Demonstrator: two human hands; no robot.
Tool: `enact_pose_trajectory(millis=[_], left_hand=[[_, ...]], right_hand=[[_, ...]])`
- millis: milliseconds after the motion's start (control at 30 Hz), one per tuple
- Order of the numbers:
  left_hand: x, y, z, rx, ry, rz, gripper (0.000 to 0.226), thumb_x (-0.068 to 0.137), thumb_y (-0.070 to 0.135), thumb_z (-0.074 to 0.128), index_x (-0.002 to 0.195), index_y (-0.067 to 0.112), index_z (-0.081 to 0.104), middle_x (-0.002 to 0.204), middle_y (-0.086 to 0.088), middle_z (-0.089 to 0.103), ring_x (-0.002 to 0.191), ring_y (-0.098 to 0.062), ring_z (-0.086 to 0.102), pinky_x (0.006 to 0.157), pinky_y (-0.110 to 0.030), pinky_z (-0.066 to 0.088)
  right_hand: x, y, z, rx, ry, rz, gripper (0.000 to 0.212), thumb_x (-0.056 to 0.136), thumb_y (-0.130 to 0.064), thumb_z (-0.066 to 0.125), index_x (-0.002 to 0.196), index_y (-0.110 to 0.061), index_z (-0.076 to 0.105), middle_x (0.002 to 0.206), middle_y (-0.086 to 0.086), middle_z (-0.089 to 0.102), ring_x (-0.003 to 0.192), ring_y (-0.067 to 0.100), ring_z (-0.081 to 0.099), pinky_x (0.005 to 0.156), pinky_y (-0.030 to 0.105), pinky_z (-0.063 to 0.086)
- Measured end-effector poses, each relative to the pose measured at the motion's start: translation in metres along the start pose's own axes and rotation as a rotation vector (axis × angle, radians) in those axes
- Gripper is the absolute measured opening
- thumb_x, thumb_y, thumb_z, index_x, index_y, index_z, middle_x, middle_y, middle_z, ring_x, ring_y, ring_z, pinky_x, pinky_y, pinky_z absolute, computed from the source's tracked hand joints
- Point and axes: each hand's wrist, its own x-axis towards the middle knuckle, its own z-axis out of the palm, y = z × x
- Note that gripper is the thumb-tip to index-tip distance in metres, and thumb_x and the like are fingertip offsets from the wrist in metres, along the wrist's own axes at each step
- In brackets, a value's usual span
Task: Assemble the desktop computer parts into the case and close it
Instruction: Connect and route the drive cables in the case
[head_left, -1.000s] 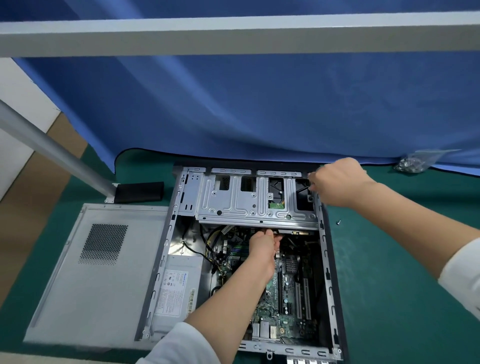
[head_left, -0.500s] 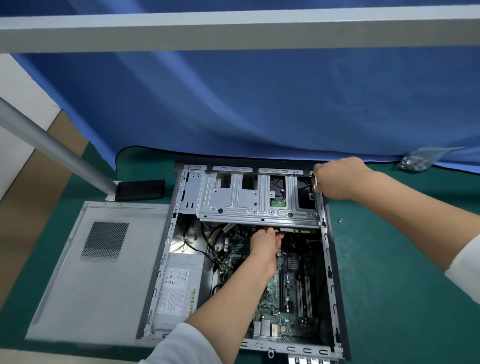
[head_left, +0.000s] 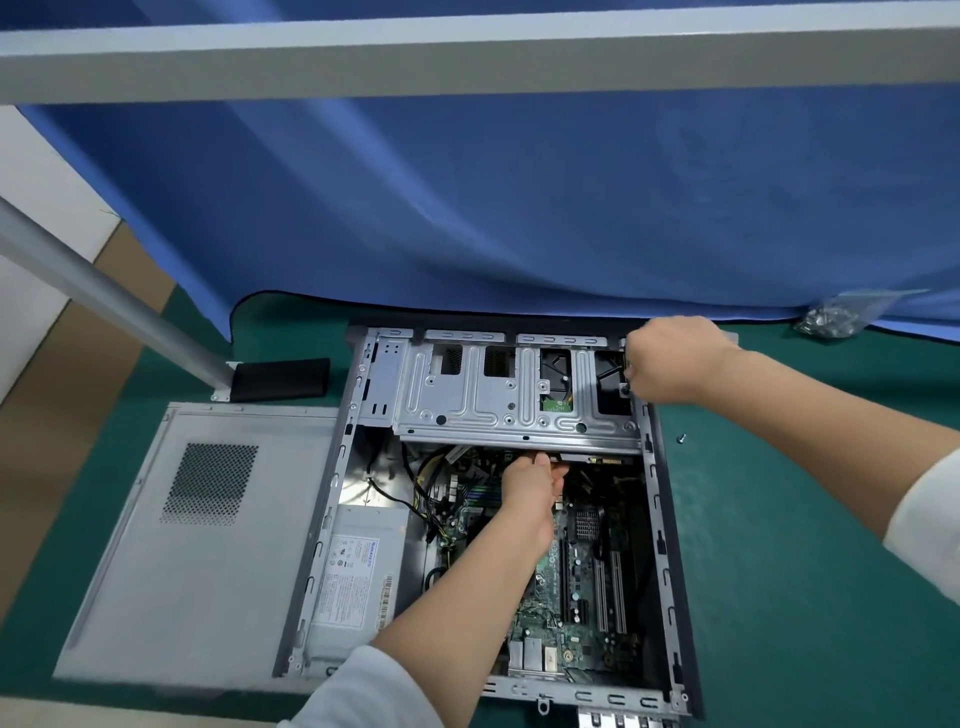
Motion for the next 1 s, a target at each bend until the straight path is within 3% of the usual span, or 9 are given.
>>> enact_pose_trajectory(millis=[133,300,367,433,500,567,700,833,1000], left_hand=[[-0.005,0.002,-0.001,-0.037,-0.044,-0.011,0.044,0.102,0.006,0.039,0.144,0.002,0.028,0.093,-0.003,0.055,0.076,-0.011,0.057,0.078,-0.023,0.05],[-0.019,0.016,-0.015,0.061,-0.126,-0.015,0.04,0.103,0.011,0.039,0.141,-0.001,0.033,0.13,-0.019,0.053,0.102,-0.024,0.058,0.091,-0.03,0.047],[-0.027,0.026,-0.028,0.247,-0.159,0.006,0.035,0.102,0.015,0.042,0.134,0.001,0.043,0.126,-0.016,0.06,0.097,-0.021,0.061,0.085,-0.027,0.05],[-0.034,0.038,-0.042,0.528,-0.178,0.096,0.027,0.101,0.016,0.045,0.123,0.005,0.056,0.107,-0.005,0.069,0.077,-0.012,0.059,0.069,-0.018,0.05],[-0.034,0.052,-0.053,0.812,-0.139,0.302,0.022,0.098,0.017,0.048,0.111,0.012,0.064,0.087,0.009,0.069,0.065,-0.006,0.055,0.058,-0.016,0.046],[-0.031,0.066,-0.058,0.998,-0.05,0.545,0.013,0.096,0.022,0.052,0.102,0.02,0.064,0.082,0.017,0.065,0.064,-0.003,0.055,0.058,-0.014,0.045],[-0.014,0.089,-0.055,1.153,0.017,0.786,0.017,0.093,0.022,0.058,0.11,0.02,0.056,0.084,0.013,0.058,0.074,-0.001,0.055,0.061,-0.012,0.039],[0.005,0.096,-0.047,1.299,0.008,0.833,0.023,0.091,0.023,0.062,0.113,0.018,0.057,0.086,0.012,0.052,0.077,-0.006,0.052,0.073,-0.023,0.04],[0.01,0.093,-0.043,1.387,0.047,0.95,0.013,0.091,0.028,0.062,0.103,0.024,0.063,0.093,0.011,0.052,0.077,-0.007,0.053,0.066,-0.025,0.044]], right_hand=[[-0.001,-0.004,-0.007,0.055,-0.045,0.083,0.031,0.087,-0.031,0.051,0.063,-0.019,0.037,0.066,-0.001,0.039,0.074,0.028,0.047,0.065,0.028,0.036],[-0.015,-0.007,0.0,0.014,0.06,0.166,0.014,0.089,-0.03,0.049,0.079,-0.02,0.052,0.084,0.001,0.061,0.075,0.027,0.051,0.063,0.027,0.035],[-0.02,-0.006,0.015,0.238,0.169,0.241,0.016,0.091,-0.035,0.048,0.091,-0.023,0.06,0.095,0.002,0.066,0.083,0.028,0.059,0.066,0.029,0.037],[-0.028,-0.013,0.035,0.625,0.258,0.308,0.019,0.094,-0.041,0.05,0.096,-0.027,0.062,0.087,-0.004,0.066,0.081,0.022,0.06,0.065,0.029,0.038],[-0.035,-0.032,0.059,1.052,0.316,0.335,0.019,0.094,-0.041,0.052,0.089,-0.026,0.062,0.072,-0.015,0.062,0.067,0.014,0.055,0.06,0.027,0.039],[-0.04,-0.053,0.082,1.259,0.399,0.373,0.018,0.094,-0.038,0.053,0.081,-0.027,0.058,0.064,-0.012,0.06,0.061,0.013,0.053,0.061,0.028,0.041],[-0.045,-0.068,0.106,1.234,0.587,0.425,0.009,0.096,-0.038,0.051,0.088,-0.033,0.053,0.063,-0.008,0.059,0.057,0.012,0.053,0.056,0.03,0.04],[-0.041,-0.069,0.107,1.184,0.585,0.405,0.01,0.097,-0.039,0.048,0.089,-0.034,0.051,0.058,-0.009,0.056,0.055,0.011,0.052,0.055,0.031,0.038],[-0.043,-0.069,0.107,1.184,0.575,0.427,0.017,0.097,-0.04,0.046,0.098,-0.027,0.056,0.059,-0.01,0.054,0.057,0.017,0.051,0.059,0.034,0.042]])
